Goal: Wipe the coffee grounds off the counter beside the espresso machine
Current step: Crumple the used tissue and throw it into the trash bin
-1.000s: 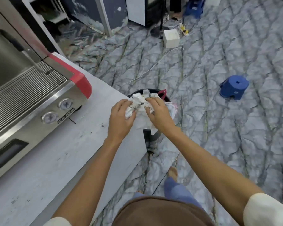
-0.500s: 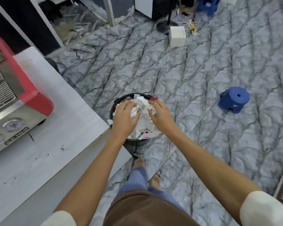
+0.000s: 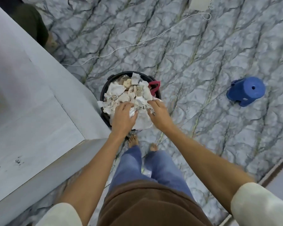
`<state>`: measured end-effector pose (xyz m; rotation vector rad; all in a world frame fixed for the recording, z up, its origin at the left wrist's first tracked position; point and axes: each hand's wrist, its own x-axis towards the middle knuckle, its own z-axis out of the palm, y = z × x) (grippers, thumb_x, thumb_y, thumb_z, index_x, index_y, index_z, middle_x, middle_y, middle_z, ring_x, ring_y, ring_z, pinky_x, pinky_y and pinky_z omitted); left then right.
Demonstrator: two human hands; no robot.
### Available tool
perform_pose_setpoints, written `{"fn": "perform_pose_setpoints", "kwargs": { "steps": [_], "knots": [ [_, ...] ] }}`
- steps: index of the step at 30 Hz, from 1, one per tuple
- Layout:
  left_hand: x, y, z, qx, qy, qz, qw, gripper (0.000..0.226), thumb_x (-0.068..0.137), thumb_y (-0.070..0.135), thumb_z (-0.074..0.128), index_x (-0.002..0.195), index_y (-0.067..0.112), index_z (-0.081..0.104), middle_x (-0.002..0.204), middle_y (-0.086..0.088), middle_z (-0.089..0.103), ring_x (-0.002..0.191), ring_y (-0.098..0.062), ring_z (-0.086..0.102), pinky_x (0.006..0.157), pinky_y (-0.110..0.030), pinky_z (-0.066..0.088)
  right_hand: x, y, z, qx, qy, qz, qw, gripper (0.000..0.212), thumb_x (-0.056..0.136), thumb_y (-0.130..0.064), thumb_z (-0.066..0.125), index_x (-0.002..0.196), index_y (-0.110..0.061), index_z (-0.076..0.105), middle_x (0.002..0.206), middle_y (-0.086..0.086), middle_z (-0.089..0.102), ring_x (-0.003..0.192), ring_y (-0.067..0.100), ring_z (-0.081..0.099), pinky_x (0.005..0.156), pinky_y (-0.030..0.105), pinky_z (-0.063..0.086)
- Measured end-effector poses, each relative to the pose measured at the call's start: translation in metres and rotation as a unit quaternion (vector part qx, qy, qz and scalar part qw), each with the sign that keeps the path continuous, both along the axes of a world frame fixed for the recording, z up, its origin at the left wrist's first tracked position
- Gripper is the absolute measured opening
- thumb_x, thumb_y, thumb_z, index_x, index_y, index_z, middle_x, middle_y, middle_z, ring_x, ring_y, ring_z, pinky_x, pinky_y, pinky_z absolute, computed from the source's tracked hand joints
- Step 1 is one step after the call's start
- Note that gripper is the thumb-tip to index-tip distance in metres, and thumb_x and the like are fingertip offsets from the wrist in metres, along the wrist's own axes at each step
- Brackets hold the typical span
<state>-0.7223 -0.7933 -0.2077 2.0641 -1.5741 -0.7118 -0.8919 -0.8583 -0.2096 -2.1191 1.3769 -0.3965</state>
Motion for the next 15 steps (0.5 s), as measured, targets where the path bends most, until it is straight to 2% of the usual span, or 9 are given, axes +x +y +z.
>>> {"fn": "perform_pose_setpoints", "kwargs": {
  "steps": [3,7,12,15],
  "knots": [
    [-0.009,-0.001,-0.019,0.053,0.003,0.024,0.998,0.033,0.094,0.027,0.065,0.121,0.007,0.065,0.127,-0.011,0.059,0.118,-0.029,0.051,0.100,-0.035,0.039,-0.003,-0.004,-0.027,0.049,0.017,0.028,0.998,0.044,0.080,0.004,0.064,0.123,0.001,0.057,0.118,0.018,0.058,0.108,0.037,0.052,0.090,0.041,0.044],
    [-0.011,-0.005,-0.052,0.078,-0.005,0.069,0.995,0.031,0.093,0.025,0.067,0.118,0.006,0.066,0.121,-0.012,0.062,0.115,-0.029,0.054,0.100,-0.035,0.039,-0.005,-0.017,-0.065,0.073,0.021,0.076,0.994,0.042,0.076,0.008,0.064,0.117,0.005,0.059,0.109,0.022,0.059,0.096,0.042,0.055,0.082,0.048,0.049],
    [-0.016,-0.007,-0.090,0.143,0.000,0.096,0.985,0.035,0.093,0.030,0.065,0.119,0.007,0.065,0.126,-0.014,0.061,0.119,-0.035,0.053,0.102,-0.047,0.044,-0.018,-0.025,-0.103,0.076,0.044,0.107,0.990,0.041,0.075,0.007,0.068,0.115,0.004,0.060,0.108,0.021,0.061,0.093,0.041,0.056,0.067,0.035,0.046],
    [-0.015,-0.013,-0.112,0.165,0.009,0.105,0.981,0.036,0.091,0.034,0.063,0.117,0.008,0.065,0.126,-0.013,0.061,0.118,-0.036,0.054,0.098,-0.048,0.046,-0.016,-0.036,-0.122,0.075,0.035,0.120,0.989,0.039,0.074,0.006,0.070,0.112,0.005,0.062,0.103,0.021,0.062,0.089,0.040,0.058,0.071,0.041,0.051]
  ]
}}
